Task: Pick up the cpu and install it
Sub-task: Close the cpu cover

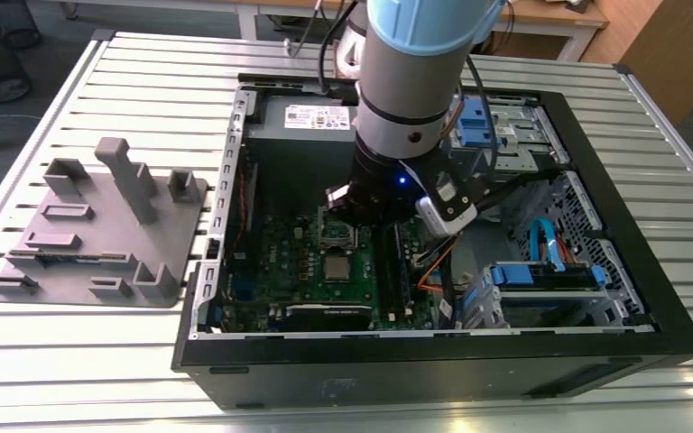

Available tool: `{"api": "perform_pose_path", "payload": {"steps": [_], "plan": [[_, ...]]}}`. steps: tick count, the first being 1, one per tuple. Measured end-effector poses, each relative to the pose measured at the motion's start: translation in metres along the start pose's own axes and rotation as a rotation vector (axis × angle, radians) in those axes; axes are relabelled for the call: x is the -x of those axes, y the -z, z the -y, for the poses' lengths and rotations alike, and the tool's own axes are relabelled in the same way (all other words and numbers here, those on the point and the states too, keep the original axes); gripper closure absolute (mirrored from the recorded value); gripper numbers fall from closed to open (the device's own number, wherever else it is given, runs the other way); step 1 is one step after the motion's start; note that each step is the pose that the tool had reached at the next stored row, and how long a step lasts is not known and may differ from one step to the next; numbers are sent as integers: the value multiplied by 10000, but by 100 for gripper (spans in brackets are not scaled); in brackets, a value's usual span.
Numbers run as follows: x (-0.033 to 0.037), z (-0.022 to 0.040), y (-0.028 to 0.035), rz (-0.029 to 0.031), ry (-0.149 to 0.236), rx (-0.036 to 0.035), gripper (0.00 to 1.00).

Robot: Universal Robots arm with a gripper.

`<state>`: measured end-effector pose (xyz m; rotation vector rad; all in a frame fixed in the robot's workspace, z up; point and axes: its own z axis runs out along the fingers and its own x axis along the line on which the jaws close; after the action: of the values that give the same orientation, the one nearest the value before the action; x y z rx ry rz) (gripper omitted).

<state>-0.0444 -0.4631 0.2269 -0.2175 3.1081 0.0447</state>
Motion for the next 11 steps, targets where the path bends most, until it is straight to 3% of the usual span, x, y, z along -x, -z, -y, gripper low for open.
{"api": "perform_pose_path", "payload": {"steps": [11], "plan": [[64, -83, -32, -3, 104, 2, 89]]}}
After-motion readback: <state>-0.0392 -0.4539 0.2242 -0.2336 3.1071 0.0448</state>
